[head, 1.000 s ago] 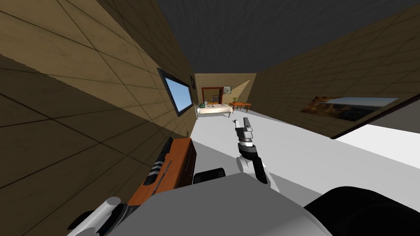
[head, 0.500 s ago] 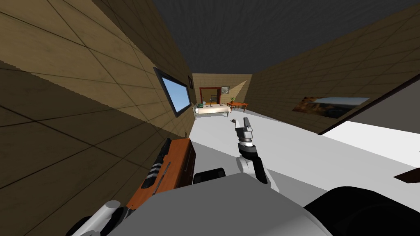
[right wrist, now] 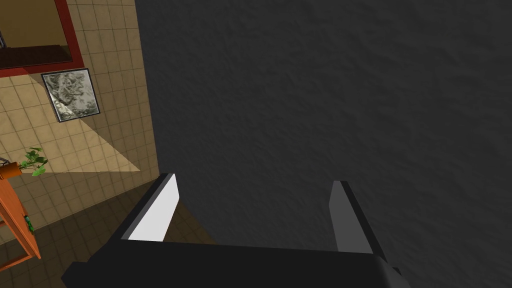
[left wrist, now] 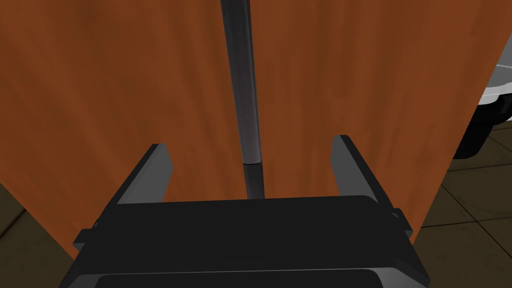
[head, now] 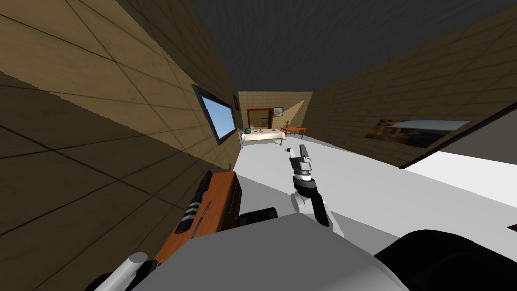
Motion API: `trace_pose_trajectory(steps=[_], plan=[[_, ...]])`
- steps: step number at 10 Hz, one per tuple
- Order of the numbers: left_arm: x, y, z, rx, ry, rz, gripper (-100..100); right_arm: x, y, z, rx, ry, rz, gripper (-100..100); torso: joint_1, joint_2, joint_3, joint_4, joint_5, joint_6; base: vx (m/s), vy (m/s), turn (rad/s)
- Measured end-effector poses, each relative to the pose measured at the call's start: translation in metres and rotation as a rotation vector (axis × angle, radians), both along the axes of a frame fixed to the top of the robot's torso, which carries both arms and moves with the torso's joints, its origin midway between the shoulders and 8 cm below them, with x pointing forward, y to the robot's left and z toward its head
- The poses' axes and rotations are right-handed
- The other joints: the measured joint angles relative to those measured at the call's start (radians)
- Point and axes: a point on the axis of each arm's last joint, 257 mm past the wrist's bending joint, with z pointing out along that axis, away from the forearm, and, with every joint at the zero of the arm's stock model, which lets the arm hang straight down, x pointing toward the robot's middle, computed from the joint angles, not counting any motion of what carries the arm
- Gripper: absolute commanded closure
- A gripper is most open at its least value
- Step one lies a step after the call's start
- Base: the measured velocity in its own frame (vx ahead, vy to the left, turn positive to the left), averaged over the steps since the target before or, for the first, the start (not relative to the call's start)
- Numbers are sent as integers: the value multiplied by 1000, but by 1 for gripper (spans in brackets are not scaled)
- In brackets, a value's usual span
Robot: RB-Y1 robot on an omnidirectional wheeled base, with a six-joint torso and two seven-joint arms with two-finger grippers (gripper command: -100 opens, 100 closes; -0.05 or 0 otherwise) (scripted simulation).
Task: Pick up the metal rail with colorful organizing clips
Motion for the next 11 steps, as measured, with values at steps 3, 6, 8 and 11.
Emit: trace_pose_trajectory(steps=[3,6,8,11], plan=[[-7,-6,-4,1,-2,-9,-100,0,0,0,0,0,0,0,0,2,1,0,0,0,37,24,39],[-19,-19,-11,0,-5,-25,-100,0,0,0,0,0,0,0,0,0,0,0,0,0,72,33,51],[-27,-28,-14,-1,-9,-35,-100,0,0,0,0,0,0,0,-2,2,1,0,0,0,18,-10,33],[-27,-28,-14,1,-10,-36,100,0,0,0,0,0,0,0,-2,4,2,1,0,0,0,0,0]])
